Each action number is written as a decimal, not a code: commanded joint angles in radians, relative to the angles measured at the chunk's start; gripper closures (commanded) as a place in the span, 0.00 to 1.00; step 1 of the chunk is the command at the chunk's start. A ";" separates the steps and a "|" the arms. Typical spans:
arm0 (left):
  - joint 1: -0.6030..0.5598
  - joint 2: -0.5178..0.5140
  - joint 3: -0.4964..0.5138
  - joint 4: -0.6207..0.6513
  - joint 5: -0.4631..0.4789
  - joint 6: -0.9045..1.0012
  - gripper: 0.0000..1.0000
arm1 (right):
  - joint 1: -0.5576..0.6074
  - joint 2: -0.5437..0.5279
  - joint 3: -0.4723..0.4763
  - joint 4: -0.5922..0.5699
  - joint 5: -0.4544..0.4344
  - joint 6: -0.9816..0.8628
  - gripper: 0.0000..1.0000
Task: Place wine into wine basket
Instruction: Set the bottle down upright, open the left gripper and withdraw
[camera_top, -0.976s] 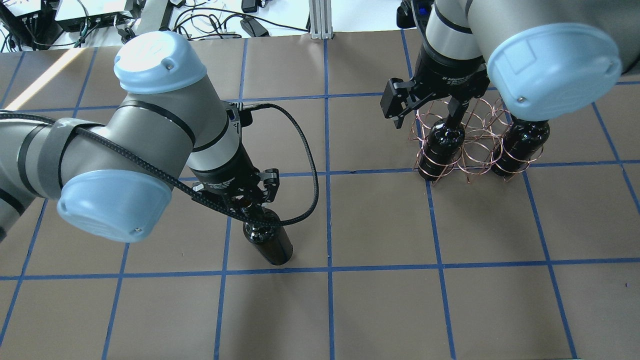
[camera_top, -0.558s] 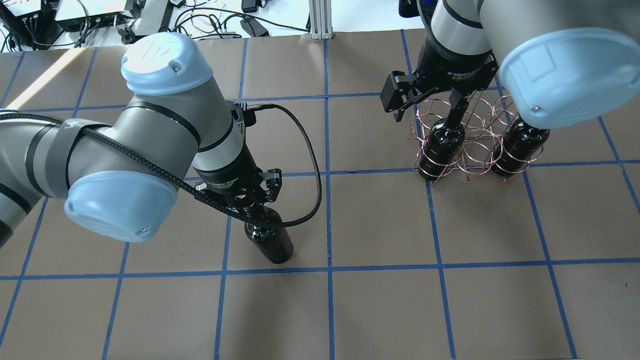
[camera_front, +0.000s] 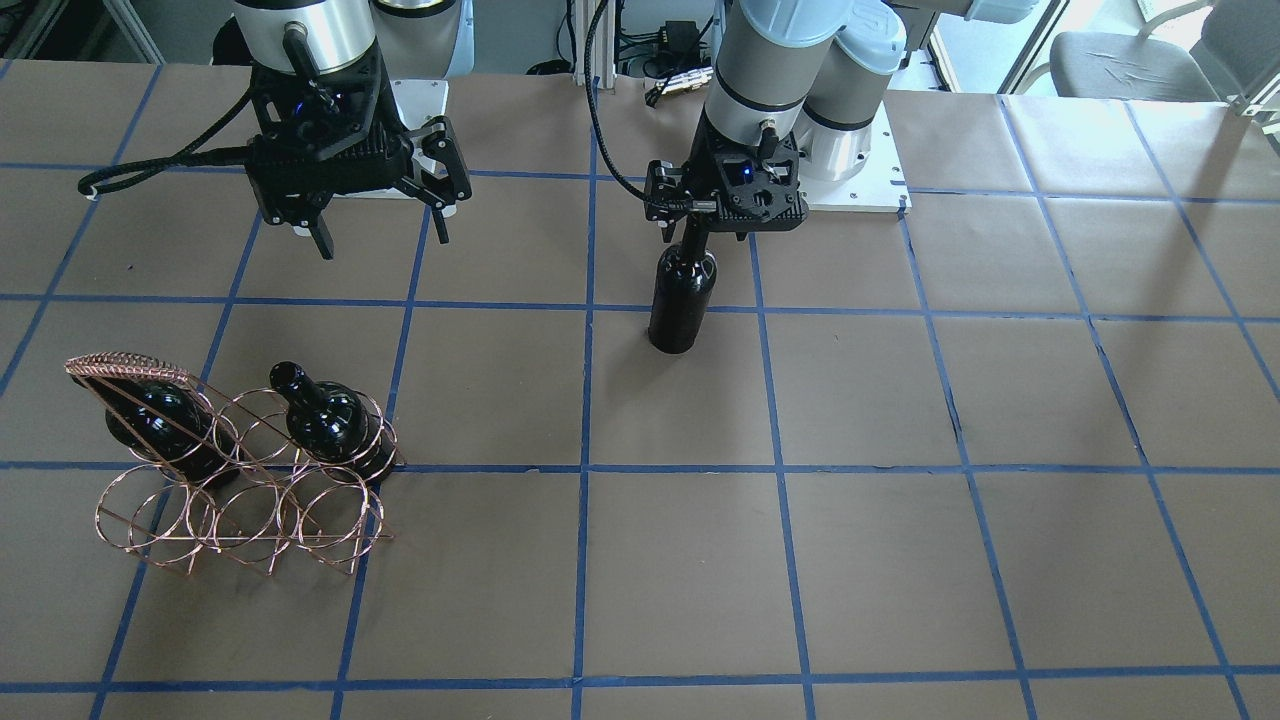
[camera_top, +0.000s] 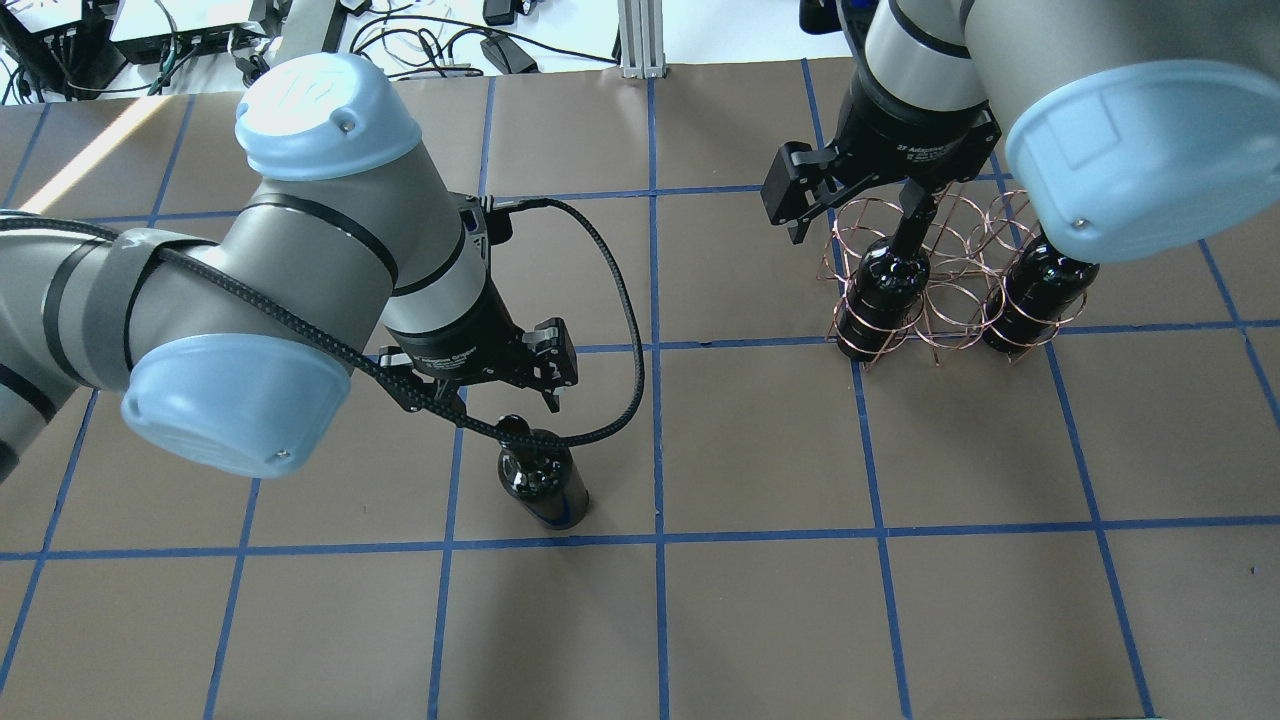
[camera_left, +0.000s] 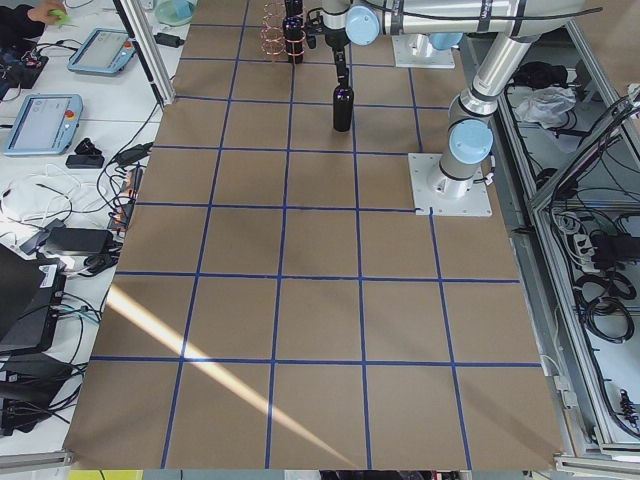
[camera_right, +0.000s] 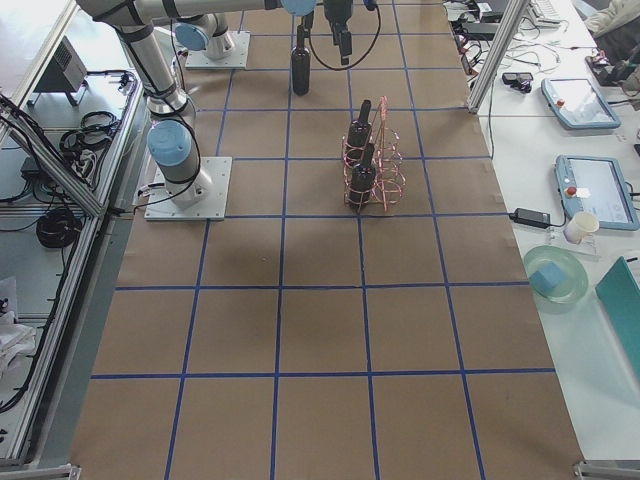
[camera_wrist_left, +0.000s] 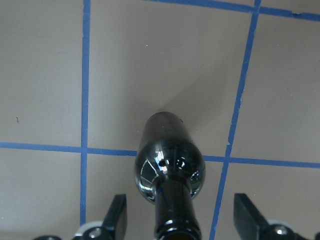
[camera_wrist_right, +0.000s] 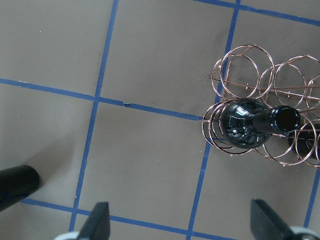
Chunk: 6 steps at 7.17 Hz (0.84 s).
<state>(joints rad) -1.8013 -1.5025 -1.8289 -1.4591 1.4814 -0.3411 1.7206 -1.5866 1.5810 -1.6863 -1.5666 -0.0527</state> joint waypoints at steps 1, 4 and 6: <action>0.069 0.004 0.089 -0.046 0.013 0.020 0.00 | -0.009 0.000 -0.007 0.006 -0.012 0.001 0.00; 0.376 0.024 0.155 -0.092 0.003 0.328 0.00 | -0.048 0.005 -0.013 0.035 -0.004 0.005 0.00; 0.393 0.030 0.200 -0.118 0.016 0.327 0.00 | -0.092 -0.006 -0.013 0.046 0.031 0.014 0.00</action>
<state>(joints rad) -1.4330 -1.4791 -1.6513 -1.5558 1.4931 -0.0244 1.6470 -1.5863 1.5679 -1.6479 -1.5520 -0.0442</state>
